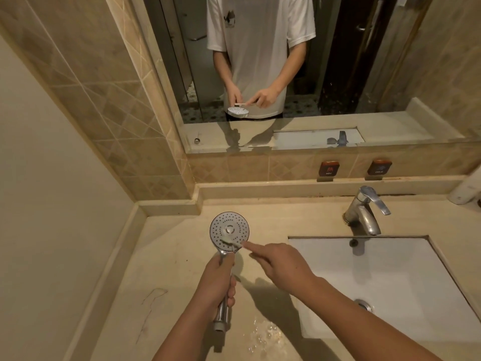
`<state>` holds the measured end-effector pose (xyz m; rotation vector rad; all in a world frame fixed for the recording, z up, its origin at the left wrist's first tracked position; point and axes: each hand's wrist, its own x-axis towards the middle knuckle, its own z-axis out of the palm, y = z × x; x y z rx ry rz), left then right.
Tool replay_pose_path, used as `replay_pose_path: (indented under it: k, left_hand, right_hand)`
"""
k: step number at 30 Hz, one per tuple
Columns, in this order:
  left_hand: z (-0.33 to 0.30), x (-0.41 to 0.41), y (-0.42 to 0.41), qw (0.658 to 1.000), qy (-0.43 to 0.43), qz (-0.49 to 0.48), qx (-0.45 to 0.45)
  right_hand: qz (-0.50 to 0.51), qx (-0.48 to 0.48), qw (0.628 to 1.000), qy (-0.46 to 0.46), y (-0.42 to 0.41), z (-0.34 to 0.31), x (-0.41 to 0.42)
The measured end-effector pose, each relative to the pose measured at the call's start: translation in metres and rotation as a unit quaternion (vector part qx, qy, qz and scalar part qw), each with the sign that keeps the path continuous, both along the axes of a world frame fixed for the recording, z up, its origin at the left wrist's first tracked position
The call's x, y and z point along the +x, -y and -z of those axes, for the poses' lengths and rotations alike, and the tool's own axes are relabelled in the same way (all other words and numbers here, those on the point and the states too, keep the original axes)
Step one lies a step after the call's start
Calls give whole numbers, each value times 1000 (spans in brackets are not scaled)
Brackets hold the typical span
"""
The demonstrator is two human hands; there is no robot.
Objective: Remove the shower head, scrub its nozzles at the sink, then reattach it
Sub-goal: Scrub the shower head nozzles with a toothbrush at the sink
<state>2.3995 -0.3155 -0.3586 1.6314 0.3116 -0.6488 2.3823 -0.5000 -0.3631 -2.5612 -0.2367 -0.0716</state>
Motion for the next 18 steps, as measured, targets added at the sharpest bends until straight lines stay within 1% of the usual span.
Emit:
replay_pose_path:
  k: [3, 4, 9, 10, 14, 16, 18]
  left_hand:
    - [-6, 3, 5, 1000, 13, 10, -4]
    - [-8, 3, 7, 1000, 18, 15, -3]
    - [-15, 5, 12, 999, 38, 23, -11]
    - [-15, 5, 13, 999, 37, 24, -13]
    - [-14, 2, 12, 999, 41, 29, -17]
    - [-12, 0, 10, 999, 37, 26, -18]
    - [-9, -4, 6, 999, 28, 21, -20]
  right_hand:
    - [93, 47, 994, 20, 20, -7, 12]
    - [102, 49, 993, 23, 24, -10, 13]
    - [30, 3, 999, 16, 19, -22, 3]
    - [33, 6, 999, 20, 17, -23, 3]
    - [97, 31, 994, 49, 15, -23, 6]
    - [73, -11, 996, 50, 7, -18, 1]
    - [4, -72, 997, 35, -7, -13, -8]
